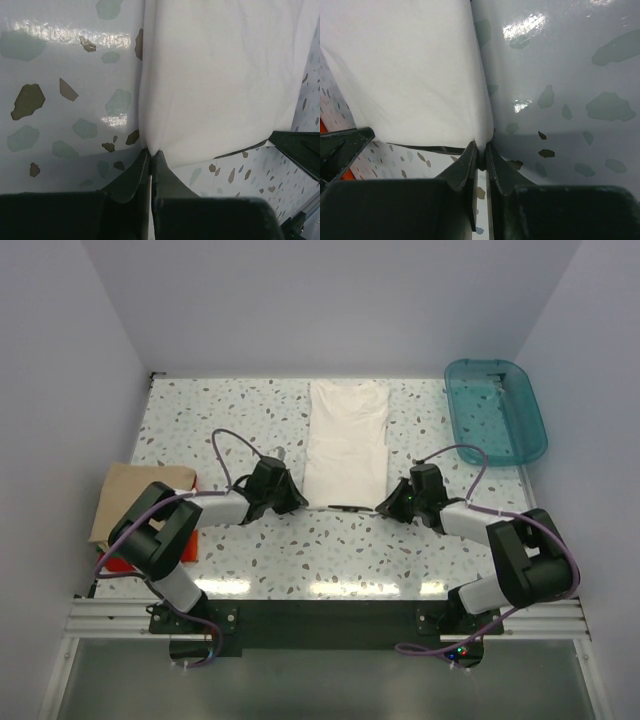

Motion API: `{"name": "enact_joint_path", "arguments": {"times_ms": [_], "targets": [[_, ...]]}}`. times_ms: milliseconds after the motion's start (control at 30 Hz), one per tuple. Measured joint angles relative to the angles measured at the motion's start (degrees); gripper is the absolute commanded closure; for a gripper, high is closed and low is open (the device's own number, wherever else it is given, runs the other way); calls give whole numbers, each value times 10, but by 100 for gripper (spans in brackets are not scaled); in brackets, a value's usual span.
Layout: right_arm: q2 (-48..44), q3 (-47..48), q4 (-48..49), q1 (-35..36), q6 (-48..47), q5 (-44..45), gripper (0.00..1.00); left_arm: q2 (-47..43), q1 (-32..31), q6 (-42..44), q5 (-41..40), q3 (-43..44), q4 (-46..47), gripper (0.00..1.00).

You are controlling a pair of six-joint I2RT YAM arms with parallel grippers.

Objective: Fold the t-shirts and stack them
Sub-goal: Fold the tshirt

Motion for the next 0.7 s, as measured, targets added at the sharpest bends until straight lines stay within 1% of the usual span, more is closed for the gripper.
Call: {"name": "enact_joint_path", "arguments": {"times_ms": [100, 233, 300, 400, 433, 467, 567, 700], "targets": [[-6, -4, -2, 0, -8, -3, 100, -9, -10, -5, -5, -9, -1, 100], [-52, -30, -28, 0, -25, -16, 100, -53, -34, -21, -13, -53, -6, 100], [-98, -53, -48, 1, -33, -24, 100, -83, -56, -33, -19, -79, -11, 100], [-182, -87, -87, 2, -43, -34, 100, -135, -98, -52, -38, -117, -23, 100], [-214, -97, -102, 3, -46, -38, 100, -151, -104, -57, -41, -127, -27, 100], [-250, -108, -121, 3, -48, -44, 100, -170, -126, -67, -48, -137, -33, 100], [-361, -131, -183, 3, -52, -56, 100, -233, -175, -100, -75, -168, -50, 100], [-522, -142, -293, 4, -54, -74, 100, -322, -242, -145, -113, -193, -87, 100]]}}
